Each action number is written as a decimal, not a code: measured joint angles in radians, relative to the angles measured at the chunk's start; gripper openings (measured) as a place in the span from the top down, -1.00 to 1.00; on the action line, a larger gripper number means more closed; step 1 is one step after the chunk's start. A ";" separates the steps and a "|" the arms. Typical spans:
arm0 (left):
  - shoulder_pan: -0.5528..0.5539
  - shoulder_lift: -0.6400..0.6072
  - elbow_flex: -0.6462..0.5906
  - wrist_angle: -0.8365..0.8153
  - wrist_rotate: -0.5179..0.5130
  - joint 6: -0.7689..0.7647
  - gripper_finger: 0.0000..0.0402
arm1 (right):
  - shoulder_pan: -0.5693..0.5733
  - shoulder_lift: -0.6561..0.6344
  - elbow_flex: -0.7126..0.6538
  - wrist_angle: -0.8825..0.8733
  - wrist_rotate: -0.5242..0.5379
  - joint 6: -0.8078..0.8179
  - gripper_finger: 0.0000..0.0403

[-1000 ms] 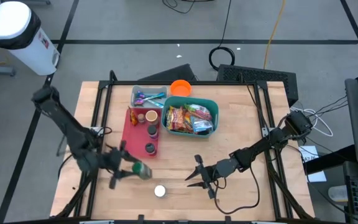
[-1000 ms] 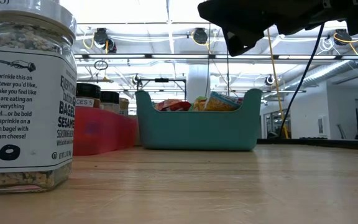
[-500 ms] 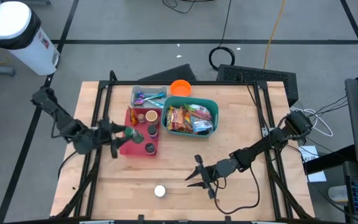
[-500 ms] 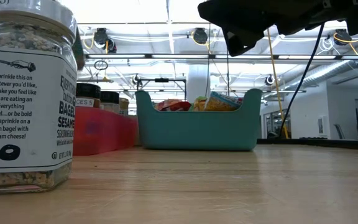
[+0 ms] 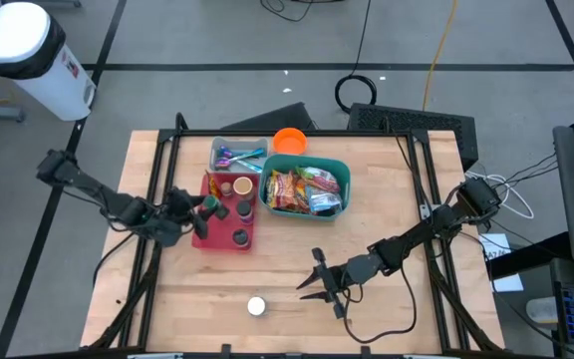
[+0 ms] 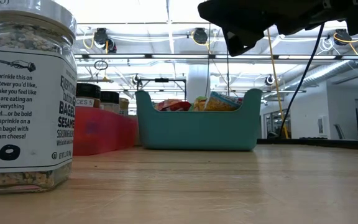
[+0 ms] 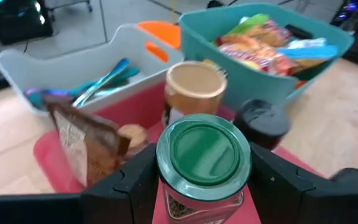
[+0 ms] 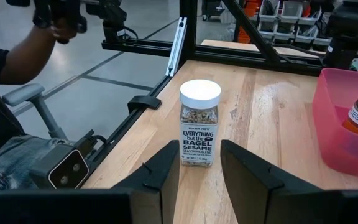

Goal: Pick & Place Food Item
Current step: Put the green spice bottle into the red bin

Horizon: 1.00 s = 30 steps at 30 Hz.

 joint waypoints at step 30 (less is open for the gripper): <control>0.213 0.000 -0.050 -0.005 0.120 0.107 -0.03 | 0.000 0.000 0.000 0.000 0.000 0.000 0.45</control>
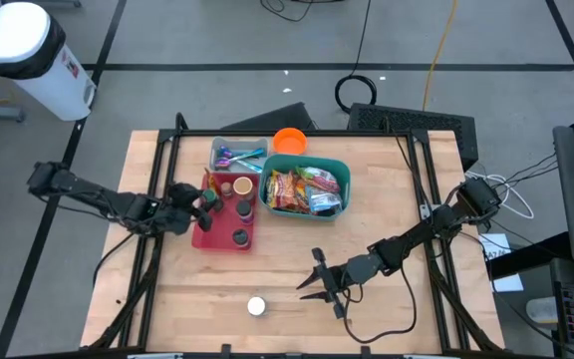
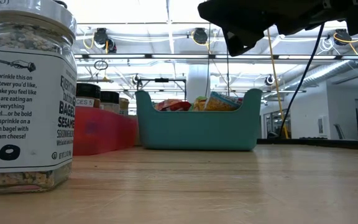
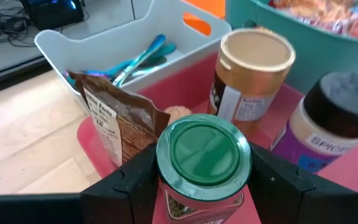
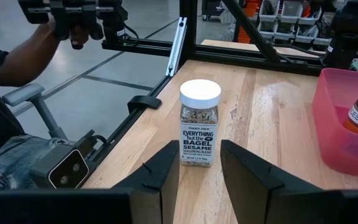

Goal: Pick & Place Food Item
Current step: Put the green spice bottle into the red bin, then put the white spice bottle into the red bin

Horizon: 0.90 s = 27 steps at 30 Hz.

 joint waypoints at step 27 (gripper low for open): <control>0.059 0.056 0.074 0.052 0.189 0.086 -0.67 | 0.002 0.049 0.000 0.087 -0.001 -0.024 0.39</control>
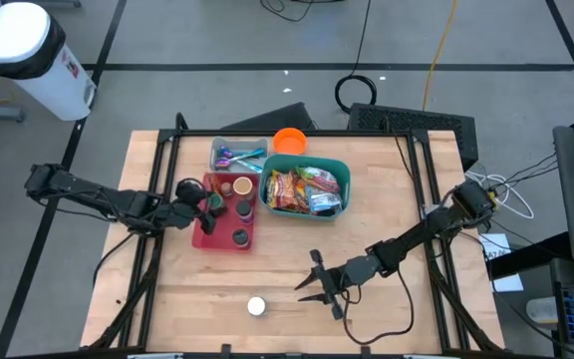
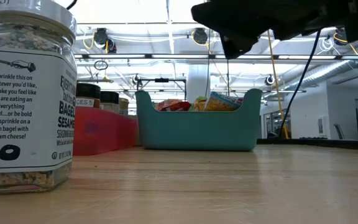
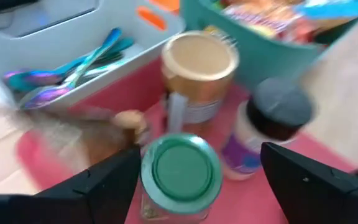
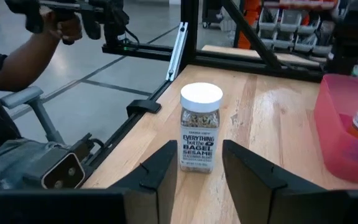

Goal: Pick & Place Food Item
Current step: Put the white spice bottle into the red bin

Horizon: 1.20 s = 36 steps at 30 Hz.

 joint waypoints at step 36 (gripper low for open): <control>-0.157 0.001 0.025 0.330 0.019 0.233 -0.57 | -0.075 0.460 0.447 -0.102 -0.102 0.060 -0.52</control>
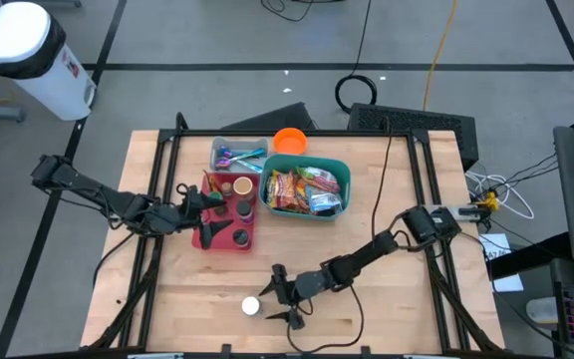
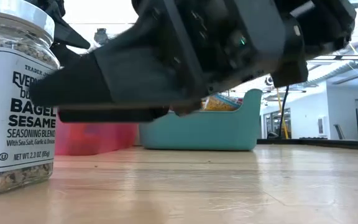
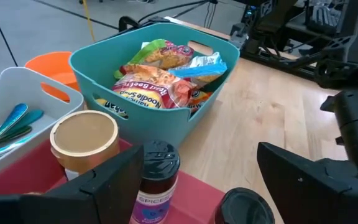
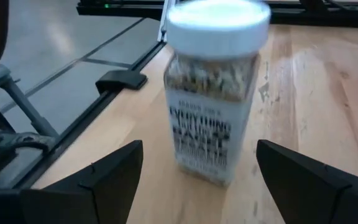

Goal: Pick & Place Food Item
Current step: Put the white spice bottle into the red bin

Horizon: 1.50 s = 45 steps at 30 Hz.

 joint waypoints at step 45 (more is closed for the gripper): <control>-0.317 0.731 0.255 0.471 0.368 0.359 -0.45 | 0.013 -0.305 0.049 -0.718 0.104 0.036 -0.52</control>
